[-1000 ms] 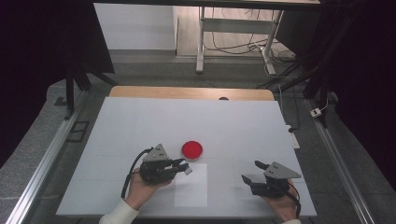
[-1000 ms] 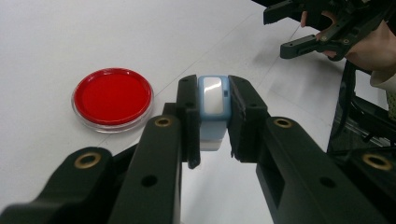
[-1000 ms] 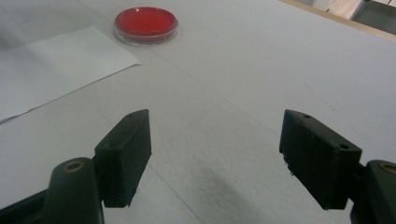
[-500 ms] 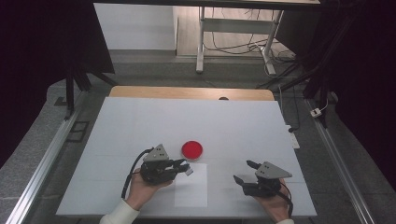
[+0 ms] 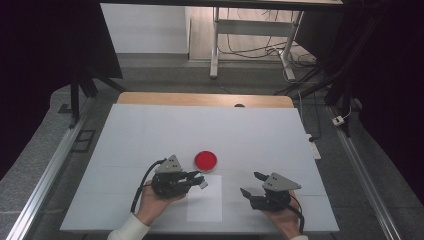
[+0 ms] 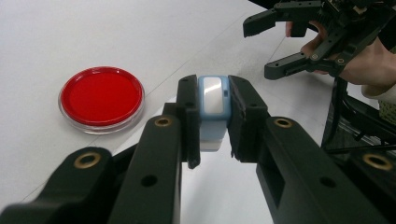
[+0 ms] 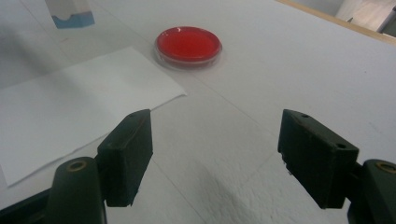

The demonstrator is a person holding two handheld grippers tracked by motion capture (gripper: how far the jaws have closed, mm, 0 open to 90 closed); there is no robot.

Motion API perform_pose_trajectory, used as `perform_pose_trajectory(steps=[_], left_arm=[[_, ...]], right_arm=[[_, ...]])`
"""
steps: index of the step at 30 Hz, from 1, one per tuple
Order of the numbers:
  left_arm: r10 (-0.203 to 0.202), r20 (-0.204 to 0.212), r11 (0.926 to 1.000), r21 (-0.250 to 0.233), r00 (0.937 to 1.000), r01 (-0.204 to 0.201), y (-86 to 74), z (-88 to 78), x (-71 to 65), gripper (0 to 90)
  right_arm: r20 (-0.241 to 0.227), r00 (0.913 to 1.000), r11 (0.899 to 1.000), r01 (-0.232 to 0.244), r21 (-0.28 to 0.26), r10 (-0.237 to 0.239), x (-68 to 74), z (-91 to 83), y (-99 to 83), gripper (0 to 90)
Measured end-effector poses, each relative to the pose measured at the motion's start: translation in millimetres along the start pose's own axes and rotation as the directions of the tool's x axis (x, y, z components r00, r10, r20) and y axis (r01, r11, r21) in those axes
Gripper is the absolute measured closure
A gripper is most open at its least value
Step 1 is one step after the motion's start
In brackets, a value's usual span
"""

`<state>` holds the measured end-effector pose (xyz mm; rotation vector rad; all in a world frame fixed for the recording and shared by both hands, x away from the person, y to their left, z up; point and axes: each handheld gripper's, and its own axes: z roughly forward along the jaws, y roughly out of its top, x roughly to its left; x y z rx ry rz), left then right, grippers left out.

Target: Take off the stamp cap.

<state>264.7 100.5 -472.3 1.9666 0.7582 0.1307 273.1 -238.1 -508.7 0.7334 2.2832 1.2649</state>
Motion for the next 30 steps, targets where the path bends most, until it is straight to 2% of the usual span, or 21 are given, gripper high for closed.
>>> perform_pose_trajectory(steps=[3,15,20,30], left_arm=[[-0.002,-0.001,1.0000,-0.001,1.0000,0.002,0.0,0.0,0.2,75.7],[-0.006,0.004,1.0000,-0.004,1.0000,0.006,-0.3,-0.1,0.3,75.7],[-0.003,0.004,1.0000,-0.007,1.0000,0.003,0.0,-0.5,0.0,75.7],[-0.008,-0.001,0.9998,-0.016,1.0000,0.008,0.0,-3.3,1.2,75.7]], right_arm=[[0.000,1.0000,1.000,0.003,-0.016,-0.003,4.4,3.4,2.7,26.7],[-0.002,0.9991,0.999,0.043,-0.021,-0.043,18.5,9.0,9.9,28.6],[-0.016,0.9989,0.999,0.044,-0.030,-0.044,22.4,13.6,11.8,28.8],[-0.008,0.9985,0.998,0.054,-0.041,-0.055,31.4,17.4,16.2,29.3]])
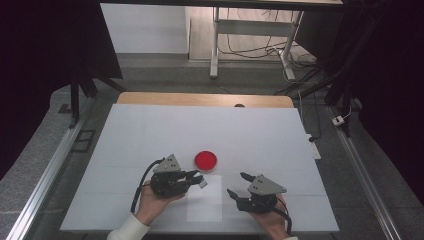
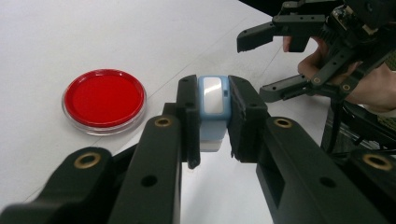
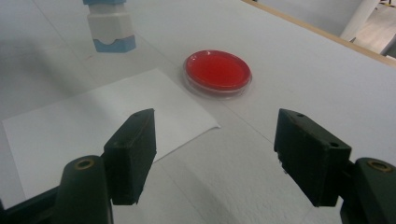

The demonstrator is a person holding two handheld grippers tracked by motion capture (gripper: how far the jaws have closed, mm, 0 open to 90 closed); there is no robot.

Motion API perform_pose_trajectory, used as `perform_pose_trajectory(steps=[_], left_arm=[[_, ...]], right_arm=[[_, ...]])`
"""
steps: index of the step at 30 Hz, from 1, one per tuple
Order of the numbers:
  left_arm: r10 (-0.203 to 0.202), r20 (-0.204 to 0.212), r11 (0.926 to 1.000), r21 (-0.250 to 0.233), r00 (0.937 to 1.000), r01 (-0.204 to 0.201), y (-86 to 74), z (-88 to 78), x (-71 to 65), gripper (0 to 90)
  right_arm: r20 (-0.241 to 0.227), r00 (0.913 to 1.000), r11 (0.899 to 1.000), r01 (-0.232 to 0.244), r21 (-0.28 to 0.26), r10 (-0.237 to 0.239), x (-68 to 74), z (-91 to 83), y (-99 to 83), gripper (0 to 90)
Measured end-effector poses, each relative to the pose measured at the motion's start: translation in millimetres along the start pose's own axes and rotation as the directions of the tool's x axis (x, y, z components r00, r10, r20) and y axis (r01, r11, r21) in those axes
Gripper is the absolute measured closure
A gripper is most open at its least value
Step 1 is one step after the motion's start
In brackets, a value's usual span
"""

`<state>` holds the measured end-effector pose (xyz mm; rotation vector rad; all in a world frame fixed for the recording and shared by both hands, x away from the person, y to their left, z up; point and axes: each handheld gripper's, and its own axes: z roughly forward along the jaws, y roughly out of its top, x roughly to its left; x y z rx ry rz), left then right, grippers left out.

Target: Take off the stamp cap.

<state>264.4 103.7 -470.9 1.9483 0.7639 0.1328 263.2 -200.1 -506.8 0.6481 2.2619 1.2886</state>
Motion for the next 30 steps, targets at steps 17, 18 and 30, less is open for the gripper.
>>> perform_pose_trajectory(steps=[17,18,30], left_arm=[[-0.007,0.013,1.0000,0.005,0.9999,0.007,-1.1,7.6,-0.6,75.7],[-0.007,0.013,1.0000,0.006,0.9999,0.007,-1.2,8.6,-1.3,75.8],[-0.001,0.015,1.0000,0.000,0.9999,0.001,-0.7,6.9,-0.5,75.7]], right_arm=[[0.005,0.9998,1.000,-0.019,-0.016,0.019,5.5,2.2,4.1,29.7],[0.002,0.9997,1.000,-0.023,-0.016,0.023,5.7,2.0,4.3,29.7],[-0.019,0.9998,1.000,-0.007,-0.011,0.007,19.9,13.3,10.4,30.4]])
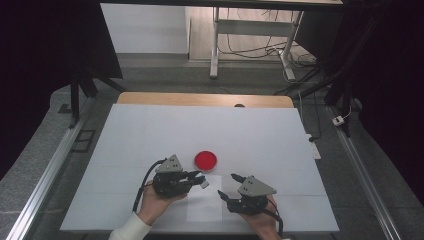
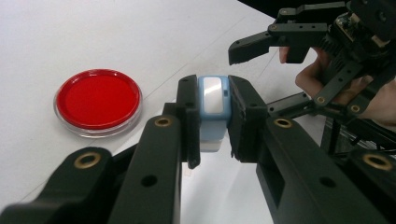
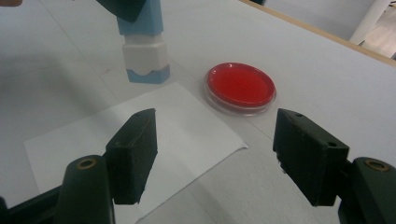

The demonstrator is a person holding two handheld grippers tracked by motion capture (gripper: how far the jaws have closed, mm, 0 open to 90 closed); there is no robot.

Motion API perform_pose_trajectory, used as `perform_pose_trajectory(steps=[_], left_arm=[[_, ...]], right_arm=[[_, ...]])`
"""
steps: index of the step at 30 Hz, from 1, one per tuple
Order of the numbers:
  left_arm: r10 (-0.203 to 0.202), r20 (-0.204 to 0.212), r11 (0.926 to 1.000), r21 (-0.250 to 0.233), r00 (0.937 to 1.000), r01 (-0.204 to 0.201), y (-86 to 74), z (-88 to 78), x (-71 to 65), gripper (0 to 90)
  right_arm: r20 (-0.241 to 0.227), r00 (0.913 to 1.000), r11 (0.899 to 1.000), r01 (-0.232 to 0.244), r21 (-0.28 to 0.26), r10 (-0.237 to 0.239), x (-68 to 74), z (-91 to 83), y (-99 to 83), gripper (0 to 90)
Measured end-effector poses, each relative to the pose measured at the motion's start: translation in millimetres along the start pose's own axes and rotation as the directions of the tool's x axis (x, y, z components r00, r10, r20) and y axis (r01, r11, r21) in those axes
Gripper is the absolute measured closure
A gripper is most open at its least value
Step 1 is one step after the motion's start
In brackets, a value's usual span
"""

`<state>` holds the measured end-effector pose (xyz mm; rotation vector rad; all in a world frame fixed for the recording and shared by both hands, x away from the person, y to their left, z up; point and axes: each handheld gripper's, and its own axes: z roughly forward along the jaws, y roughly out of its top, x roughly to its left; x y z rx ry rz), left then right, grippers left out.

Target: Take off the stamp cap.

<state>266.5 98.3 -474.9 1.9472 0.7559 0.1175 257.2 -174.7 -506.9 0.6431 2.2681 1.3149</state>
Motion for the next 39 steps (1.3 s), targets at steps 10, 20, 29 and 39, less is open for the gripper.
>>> perform_pose_trajectory(steps=[10,20,29,39], left_arm=[[-0.001,0.002,1.0000,-0.003,1.0000,0.001,-0.1,2.5,-1.2,75.8],[-0.010,-0.004,0.9999,-0.011,0.9999,0.010,-0.3,3.9,-2.1,75.8],[-0.010,-0.002,0.9999,-0.012,0.9999,0.010,-1.5,5.9,-4.5,75.8],[-0.011,-0.011,0.9998,-0.019,0.9999,0.010,-2.1,5.1,-5.3,75.8]], right_arm=[[-0.002,0.9997,1.000,0.026,0.010,-0.026,18.2,13.5,6.3,31.6],[-0.008,0.9990,0.999,0.043,0.013,-0.043,29.8,24.3,9.7,31.8],[0.016,0.9990,0.999,0.041,0.017,-0.041,34.0,26.6,10.6,33.4],[0.046,0.9975,0.999,0.052,0.016,-0.053,40.2,30.1,10.9,37.6]])
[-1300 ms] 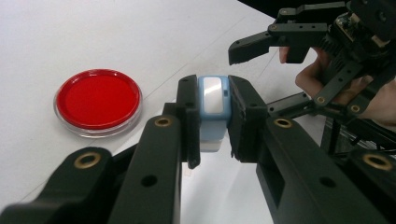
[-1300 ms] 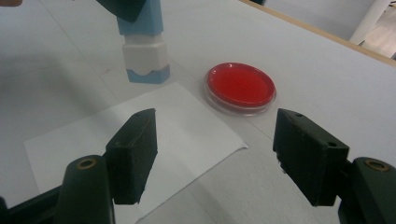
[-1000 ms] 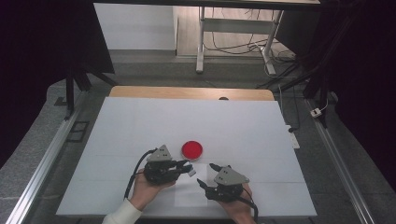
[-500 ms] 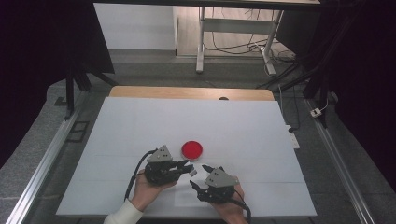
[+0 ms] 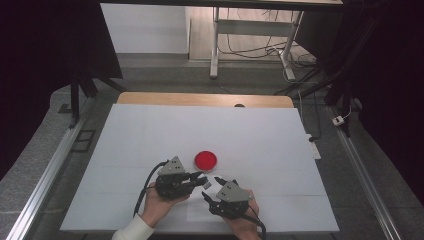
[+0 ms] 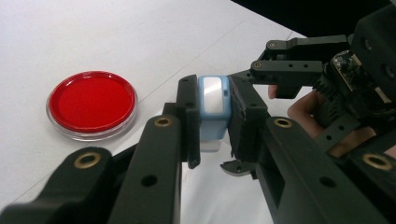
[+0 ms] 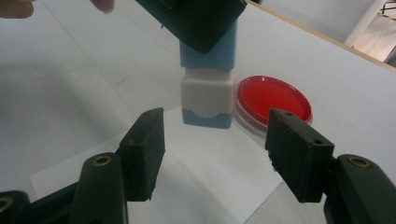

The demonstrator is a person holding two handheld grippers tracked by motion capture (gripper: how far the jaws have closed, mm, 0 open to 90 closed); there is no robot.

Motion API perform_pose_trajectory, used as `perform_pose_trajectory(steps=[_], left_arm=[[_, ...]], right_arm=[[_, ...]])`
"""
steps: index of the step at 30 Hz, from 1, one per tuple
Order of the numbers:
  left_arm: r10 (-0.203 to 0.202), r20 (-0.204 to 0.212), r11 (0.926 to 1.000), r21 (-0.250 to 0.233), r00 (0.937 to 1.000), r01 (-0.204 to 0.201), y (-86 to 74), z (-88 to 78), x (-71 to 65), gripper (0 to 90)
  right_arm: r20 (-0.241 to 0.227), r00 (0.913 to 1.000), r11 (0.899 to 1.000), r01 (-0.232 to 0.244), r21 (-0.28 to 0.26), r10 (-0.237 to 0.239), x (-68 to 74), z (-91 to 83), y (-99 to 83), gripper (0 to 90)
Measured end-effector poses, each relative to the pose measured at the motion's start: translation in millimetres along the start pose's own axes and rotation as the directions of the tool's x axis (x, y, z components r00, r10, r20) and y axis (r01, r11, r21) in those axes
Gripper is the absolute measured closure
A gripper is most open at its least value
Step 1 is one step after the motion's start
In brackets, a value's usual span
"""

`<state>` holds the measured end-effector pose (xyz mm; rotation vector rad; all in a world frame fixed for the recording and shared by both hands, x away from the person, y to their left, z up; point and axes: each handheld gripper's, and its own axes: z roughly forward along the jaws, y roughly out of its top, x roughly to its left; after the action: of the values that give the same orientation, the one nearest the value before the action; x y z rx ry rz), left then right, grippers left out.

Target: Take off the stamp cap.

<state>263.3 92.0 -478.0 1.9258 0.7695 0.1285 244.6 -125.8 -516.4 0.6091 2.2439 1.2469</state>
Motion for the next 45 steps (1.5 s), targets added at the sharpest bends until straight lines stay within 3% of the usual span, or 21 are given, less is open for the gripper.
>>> perform_pose_trajectory(steps=[19,45], left_arm=[[-0.009,-0.013,0.9999,-0.013,0.9999,0.009,-0.2,-2.2,1.6,75.8],[-0.018,-0.001,0.9997,-0.017,0.9998,0.018,-2.1,0.8,0.5,75.8]], right_arm=[[0.045,0.9990,1.000,0.004,-0.003,-0.004,5.5,2.8,0.6,45.4],[0.049,0.9987,1.000,0.012,0.023,-0.014,10.6,6.5,1.5,59.9]])
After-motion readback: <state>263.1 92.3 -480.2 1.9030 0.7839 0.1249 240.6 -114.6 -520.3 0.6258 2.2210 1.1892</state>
